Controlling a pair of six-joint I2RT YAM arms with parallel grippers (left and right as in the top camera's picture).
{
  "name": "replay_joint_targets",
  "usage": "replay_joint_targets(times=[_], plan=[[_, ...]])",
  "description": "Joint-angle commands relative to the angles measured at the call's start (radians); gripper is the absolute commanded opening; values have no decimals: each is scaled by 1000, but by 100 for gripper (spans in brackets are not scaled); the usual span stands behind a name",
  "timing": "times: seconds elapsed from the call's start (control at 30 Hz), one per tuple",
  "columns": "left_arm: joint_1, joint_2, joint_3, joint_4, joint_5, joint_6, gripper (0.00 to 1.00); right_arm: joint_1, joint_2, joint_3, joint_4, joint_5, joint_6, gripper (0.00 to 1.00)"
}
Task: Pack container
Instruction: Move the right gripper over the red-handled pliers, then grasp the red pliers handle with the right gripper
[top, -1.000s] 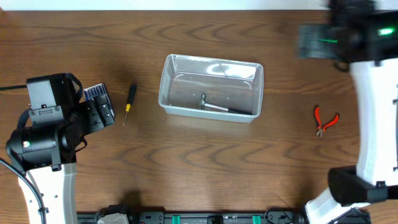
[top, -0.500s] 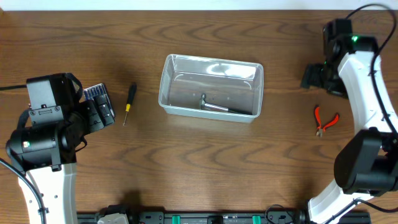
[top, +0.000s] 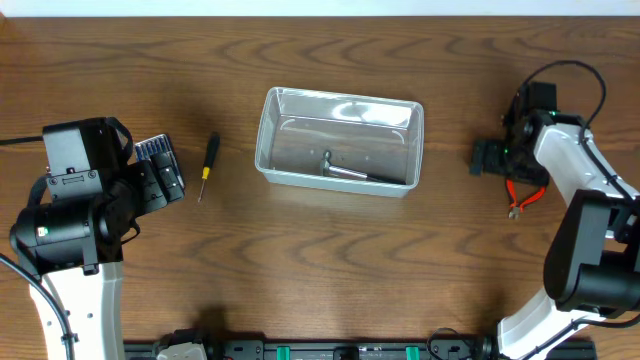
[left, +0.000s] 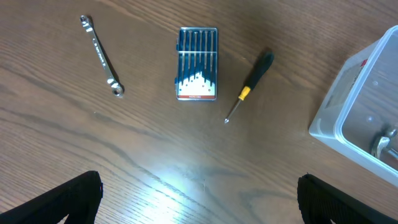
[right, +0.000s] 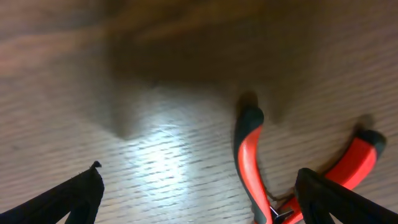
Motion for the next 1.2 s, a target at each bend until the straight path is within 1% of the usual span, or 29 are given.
replay_joint_targets(times=[0.0,0.53,0.57,0.6,0.67,0.83,1.0,1.1,1.17], plan=[[5,2,21,-3,-11,13,99,-26,-3,-21,13,-22,-23,99],[5,2,21,-4,-11,13,98,-35,-3,-155,142,-22,-23,99],[5,2,21,-4,-11,13,98,-35,-3,-161,146,-22,-23,98],[5,2,21,-4,-11,13,98,-35,-3,-168,152,-22,-23,96],[5,2,21,-4,-11,13,98,-35,-3,-171,151,-22,-23,85],[5,2,21,-7,-11,13,98,-35,-3,-171,151,-22,-23,66],[5,2,21,-7,-11,13,98,-35,-3,-171,152,-22,-22,54],[5,2,21,-7,-11,13,98,-35,-3,-171,151,-22,-23,43],[5,2,21,-7,-11,13,98,-35,-3,-171,152,-22,-22,37]])
